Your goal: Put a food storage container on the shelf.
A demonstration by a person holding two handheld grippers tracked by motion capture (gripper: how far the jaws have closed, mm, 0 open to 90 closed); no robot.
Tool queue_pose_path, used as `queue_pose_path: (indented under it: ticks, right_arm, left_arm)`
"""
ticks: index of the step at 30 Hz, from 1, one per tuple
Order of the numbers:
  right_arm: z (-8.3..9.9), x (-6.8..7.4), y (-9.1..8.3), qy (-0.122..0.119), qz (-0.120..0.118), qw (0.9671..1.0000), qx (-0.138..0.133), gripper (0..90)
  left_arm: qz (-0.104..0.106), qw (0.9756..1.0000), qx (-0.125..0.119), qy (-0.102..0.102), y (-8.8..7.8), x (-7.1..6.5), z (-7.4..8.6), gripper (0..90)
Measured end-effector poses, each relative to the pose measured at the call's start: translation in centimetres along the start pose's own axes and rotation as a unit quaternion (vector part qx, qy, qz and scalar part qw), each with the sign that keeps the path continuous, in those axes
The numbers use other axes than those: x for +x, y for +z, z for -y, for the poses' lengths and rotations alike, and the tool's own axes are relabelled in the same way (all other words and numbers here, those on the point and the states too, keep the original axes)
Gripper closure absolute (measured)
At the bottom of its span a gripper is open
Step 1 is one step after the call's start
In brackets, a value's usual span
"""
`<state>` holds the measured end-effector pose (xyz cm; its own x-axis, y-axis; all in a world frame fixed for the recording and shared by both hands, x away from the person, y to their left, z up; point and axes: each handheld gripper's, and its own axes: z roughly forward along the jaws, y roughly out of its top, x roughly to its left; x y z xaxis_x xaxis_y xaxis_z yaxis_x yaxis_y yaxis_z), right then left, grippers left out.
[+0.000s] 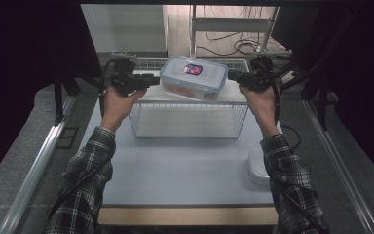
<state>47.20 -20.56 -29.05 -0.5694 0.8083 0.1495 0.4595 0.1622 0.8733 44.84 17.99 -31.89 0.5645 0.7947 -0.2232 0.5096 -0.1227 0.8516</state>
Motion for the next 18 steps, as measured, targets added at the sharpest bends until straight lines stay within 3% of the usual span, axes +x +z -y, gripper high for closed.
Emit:
queue_pose_path:
  ticks: [5,12,18]
  right_arm:
    - [0.3,0.0,1.1,-0.002,0.017,0.9996,0.023,89.0]
    - [-0.1,0.2,2.1,0.002,0.039,0.9988,0.03,89.2]
    - [-0.6,0.2,2.9,0.008,0.051,0.9982,0.032,89.2]
  left_arm:
    - [-0.033,0.9994,-0.01,-0.007,0.7,0.4,-0.2,71.6]
    - [-0.075,0.9972,0.004,0.0,2.4,0.3,-0.4,73.7]
    - [-0.069,0.9975,0.013,-0.009,2.8,0.8,0.0,74.0]
